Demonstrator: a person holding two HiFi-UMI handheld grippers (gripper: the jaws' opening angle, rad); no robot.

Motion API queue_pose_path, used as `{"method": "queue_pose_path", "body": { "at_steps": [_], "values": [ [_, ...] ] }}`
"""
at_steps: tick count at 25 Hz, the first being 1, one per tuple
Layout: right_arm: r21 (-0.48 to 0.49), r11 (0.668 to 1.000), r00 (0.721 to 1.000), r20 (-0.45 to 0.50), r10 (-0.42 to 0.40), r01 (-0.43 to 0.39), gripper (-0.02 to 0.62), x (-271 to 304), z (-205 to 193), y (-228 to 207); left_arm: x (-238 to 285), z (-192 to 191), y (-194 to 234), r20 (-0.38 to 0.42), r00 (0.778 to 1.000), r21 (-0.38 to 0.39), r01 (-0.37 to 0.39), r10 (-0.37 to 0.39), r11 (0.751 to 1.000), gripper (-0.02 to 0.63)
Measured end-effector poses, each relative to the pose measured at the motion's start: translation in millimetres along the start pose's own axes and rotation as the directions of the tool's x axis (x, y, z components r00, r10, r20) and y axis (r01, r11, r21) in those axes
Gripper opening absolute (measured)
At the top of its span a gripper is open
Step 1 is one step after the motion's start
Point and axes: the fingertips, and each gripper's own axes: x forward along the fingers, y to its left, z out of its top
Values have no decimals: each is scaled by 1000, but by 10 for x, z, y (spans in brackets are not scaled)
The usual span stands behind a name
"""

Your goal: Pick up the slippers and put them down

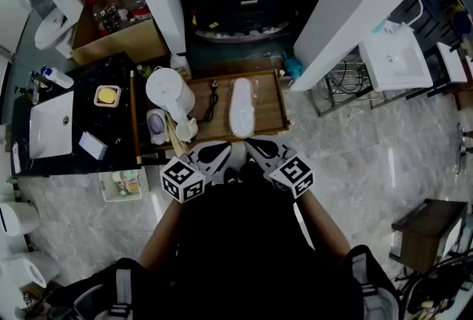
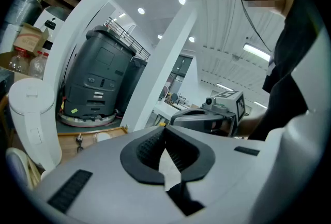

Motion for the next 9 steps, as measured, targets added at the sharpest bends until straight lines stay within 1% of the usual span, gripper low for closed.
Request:
{"method": "queue_pose_path", "body": {
  "at_steps": [9],
  "values": [
    [-14,1000,1000,-12,8,-9,6,14,-15,-3,17,55,-11,20,1000,4,0,0,1000,12]
  ]
}}
